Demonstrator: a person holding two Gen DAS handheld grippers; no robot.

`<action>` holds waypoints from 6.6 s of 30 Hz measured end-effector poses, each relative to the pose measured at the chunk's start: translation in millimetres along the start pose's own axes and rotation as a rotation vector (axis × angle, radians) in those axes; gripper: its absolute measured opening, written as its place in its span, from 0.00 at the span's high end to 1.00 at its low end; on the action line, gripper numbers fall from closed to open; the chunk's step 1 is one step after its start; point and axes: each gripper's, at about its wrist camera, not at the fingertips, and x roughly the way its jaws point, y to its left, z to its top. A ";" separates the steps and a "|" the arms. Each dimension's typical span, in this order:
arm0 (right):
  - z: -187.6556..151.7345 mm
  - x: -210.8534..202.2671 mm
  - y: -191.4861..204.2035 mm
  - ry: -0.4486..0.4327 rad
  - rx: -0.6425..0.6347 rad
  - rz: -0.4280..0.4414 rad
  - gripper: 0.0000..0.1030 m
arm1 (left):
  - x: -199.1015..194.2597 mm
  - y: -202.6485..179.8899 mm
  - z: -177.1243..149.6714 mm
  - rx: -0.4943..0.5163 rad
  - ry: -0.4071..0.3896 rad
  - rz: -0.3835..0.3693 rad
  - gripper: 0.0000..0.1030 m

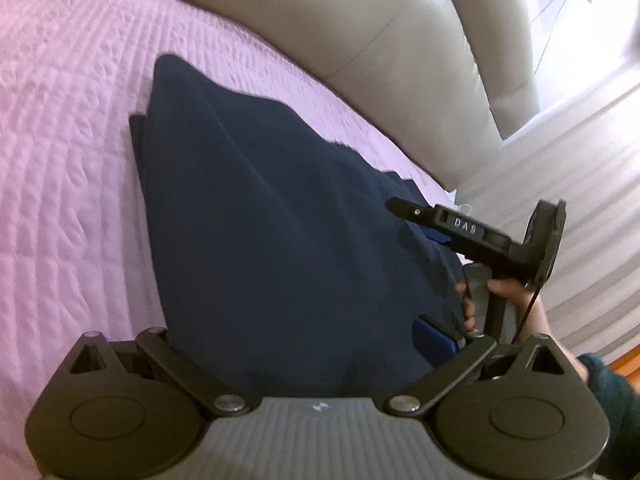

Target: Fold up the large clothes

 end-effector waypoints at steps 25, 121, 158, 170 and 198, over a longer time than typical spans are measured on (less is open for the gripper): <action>-145.9 -115.3 8.8 -0.108 -0.130 -0.036 0.00 | 4.4 -98.9 13.6 -0.097 -0.276 0.225 0.79; -42.8 -123.2 -279.0 0.329 0.390 0.652 0.86 | 170.8 -276.4 -76.7 0.537 0.147 0.306 0.68; 20.2 -1.3 -235.8 0.128 0.172 0.182 0.00 | 268.9 -178.8 106.2 0.241 -0.093 0.509 0.02; 47.0 -29.3 -259.6 0.171 0.276 0.133 0.01 | 239.2 -162.1 116.0 -0.038 0.058 0.463 0.02; -19.4 -76.5 -207.8 0.451 -0.015 0.180 0.01 | 181.2 -220.0 -10.5 0.153 0.231 0.520 0.00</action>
